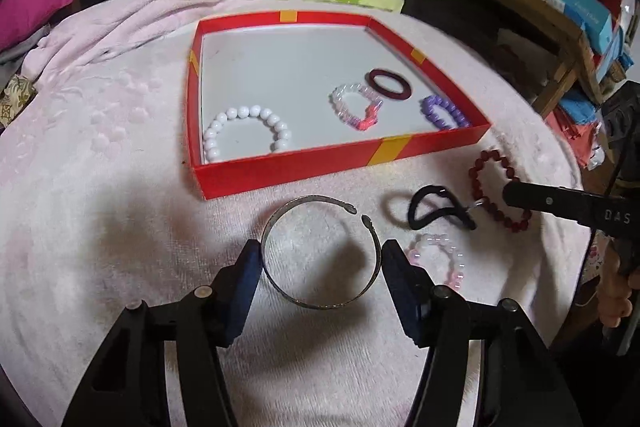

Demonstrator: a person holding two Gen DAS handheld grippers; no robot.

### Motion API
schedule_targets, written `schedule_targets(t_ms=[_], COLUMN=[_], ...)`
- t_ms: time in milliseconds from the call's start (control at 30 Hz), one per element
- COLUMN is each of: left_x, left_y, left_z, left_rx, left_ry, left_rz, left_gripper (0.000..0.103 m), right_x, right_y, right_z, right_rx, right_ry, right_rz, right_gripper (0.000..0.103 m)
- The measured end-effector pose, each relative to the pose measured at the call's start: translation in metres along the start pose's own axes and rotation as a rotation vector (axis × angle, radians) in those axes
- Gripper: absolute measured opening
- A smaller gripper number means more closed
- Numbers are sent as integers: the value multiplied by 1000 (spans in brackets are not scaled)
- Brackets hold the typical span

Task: Organize jewelry
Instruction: 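Lift the red bead bracelet with the right tool while the left tool grasps the silver bangle, then carry both into the red box and open both tools to release them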

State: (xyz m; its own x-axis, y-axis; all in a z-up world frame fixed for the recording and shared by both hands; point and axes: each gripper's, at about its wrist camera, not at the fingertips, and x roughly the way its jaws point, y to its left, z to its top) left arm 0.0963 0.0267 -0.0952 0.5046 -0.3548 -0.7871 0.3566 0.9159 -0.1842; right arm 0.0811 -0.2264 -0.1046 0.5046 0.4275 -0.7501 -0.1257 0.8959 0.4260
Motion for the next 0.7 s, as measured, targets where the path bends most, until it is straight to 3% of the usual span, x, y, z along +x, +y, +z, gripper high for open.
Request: schedule_targets(t_ms=[233,400,700], left_x=[-21,-41,-48], left_y=[3,0,-7], left_z=[-2,6,17], left_rx=[1,-1,4], left_ry=[-36,-111,-172], left_rz=[-6,-30,-13], left_gripper=[63,63,63], right_x=[-20,-33,-40], right_y=[17,25,25], right_z=[5,10,19], right_rx=[-52,-63,-32], right_ry=[-82,-154,-208], right_rz=[75,132,176], right_gripper=[10,10,10])
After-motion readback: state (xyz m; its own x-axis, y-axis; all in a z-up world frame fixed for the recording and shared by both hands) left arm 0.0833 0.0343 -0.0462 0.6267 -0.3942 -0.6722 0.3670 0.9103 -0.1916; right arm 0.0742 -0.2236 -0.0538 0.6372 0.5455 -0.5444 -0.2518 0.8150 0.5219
